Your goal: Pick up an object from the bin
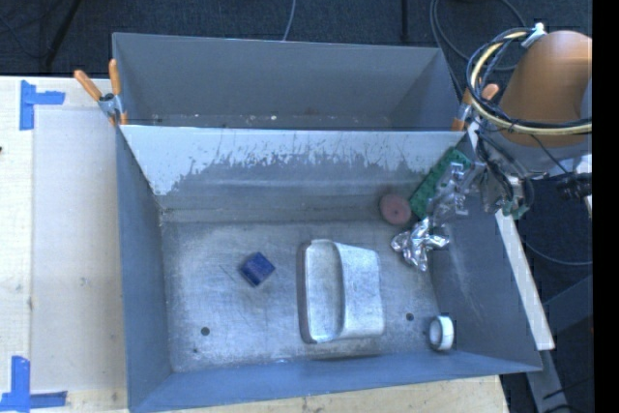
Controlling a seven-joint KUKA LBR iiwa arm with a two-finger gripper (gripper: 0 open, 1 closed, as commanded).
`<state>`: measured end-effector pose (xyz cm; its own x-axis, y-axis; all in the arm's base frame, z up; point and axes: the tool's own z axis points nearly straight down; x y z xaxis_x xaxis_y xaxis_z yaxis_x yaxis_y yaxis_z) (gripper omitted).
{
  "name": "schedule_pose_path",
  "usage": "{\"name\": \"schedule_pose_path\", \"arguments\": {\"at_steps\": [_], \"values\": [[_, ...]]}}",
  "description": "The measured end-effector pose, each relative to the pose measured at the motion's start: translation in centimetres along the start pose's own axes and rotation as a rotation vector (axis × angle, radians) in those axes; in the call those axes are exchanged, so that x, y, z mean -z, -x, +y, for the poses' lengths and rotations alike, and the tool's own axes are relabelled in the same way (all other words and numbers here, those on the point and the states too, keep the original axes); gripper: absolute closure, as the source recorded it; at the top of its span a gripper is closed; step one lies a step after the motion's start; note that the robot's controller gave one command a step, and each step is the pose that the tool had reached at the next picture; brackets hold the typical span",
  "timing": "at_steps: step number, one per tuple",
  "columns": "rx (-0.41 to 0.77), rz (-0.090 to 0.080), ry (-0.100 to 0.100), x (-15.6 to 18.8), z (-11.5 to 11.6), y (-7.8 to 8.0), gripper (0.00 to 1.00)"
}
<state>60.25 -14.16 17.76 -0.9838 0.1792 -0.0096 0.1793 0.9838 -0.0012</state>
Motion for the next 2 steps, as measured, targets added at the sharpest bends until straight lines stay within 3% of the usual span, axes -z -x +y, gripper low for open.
{"name": "schedule_pose_path", "arguments": {"at_steps": [1, 2], "values": [[0.002, 0.008, 0.001, -0.5, 0.1, -0.2, 0.0], [0.101, -0.003, -0.001, -10.4, -0.3, 1.6, 0.0]]}}
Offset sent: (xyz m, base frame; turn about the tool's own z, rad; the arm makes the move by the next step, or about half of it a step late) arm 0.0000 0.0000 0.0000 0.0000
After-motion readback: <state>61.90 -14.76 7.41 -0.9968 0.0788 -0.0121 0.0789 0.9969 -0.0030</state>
